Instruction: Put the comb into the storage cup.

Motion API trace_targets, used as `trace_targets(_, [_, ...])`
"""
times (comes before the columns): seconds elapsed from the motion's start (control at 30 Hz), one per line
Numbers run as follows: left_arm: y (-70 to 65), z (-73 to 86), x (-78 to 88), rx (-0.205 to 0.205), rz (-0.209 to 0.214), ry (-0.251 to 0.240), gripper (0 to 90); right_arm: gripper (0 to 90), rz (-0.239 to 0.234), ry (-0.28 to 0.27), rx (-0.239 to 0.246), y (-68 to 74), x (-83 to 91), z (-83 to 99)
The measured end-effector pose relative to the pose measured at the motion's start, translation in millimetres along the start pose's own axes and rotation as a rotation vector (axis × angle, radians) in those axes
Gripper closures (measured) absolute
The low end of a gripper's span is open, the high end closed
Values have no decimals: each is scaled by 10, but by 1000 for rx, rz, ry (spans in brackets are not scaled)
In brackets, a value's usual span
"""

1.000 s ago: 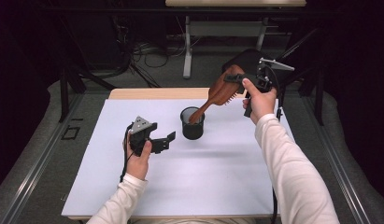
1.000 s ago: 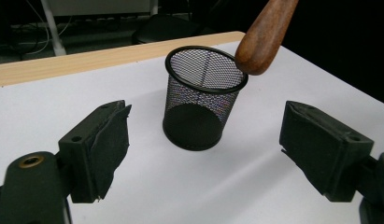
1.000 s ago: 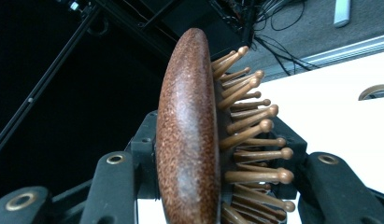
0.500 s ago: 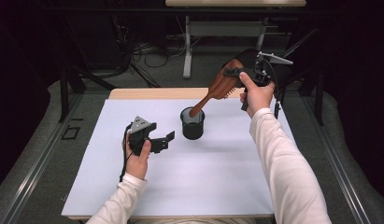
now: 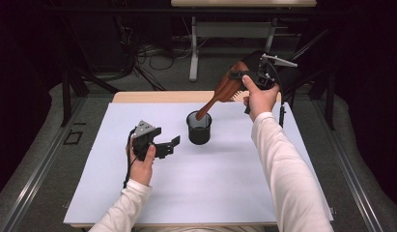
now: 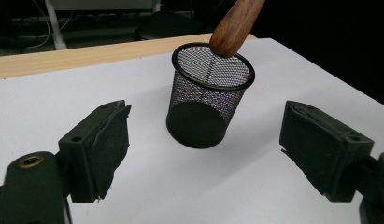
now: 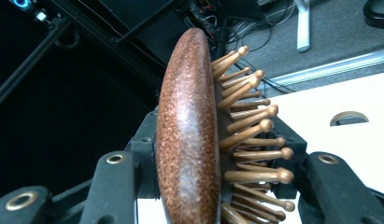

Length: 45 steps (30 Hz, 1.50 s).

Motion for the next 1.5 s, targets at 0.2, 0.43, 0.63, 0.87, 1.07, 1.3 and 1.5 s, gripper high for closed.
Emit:
trace_targets(0.2, [10, 15, -12, 10, 1, 5, 158, 486, 16, -5, 13, 28, -52, 53])
trace_targets(0.43, [22, 15, -6, 17, 1, 1, 158, 486, 19, -4, 27, 65, -101, 111])
trace_targets(0.63, [25, 19, -10, 19, -1, 4, 158, 486, 26, 1, 35, 79, -144, 156])
trace_targets(0.87, [29, 18, -5, 20, 0, 0, 158, 486, 31, -2, 38, 105, -187, 207])
trace_targets(1.07, [28, 22, -11, 19, 2, 5, 158, 486, 35, 5, 55, 124, -228, 260])
trace_targets(1.3, [31, 22, -11, 18, 2, 7, 158, 486, 48, 18, 76, 140, -279, 318])
trace_targets(1.5, [34, 22, -10, 19, 0, 6, 158, 486, 50, 23, 85, 155, -308, 352])
Point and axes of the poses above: each handheld gripper's, and its own axes: x roughly backward along the jaws, z roughly out of its underside, y roughly to its left, the point moved 2 cm from there along -x, roughly forward along the jaws, and after that the axes turned 15 degrees about z, right-handed, at the moved point
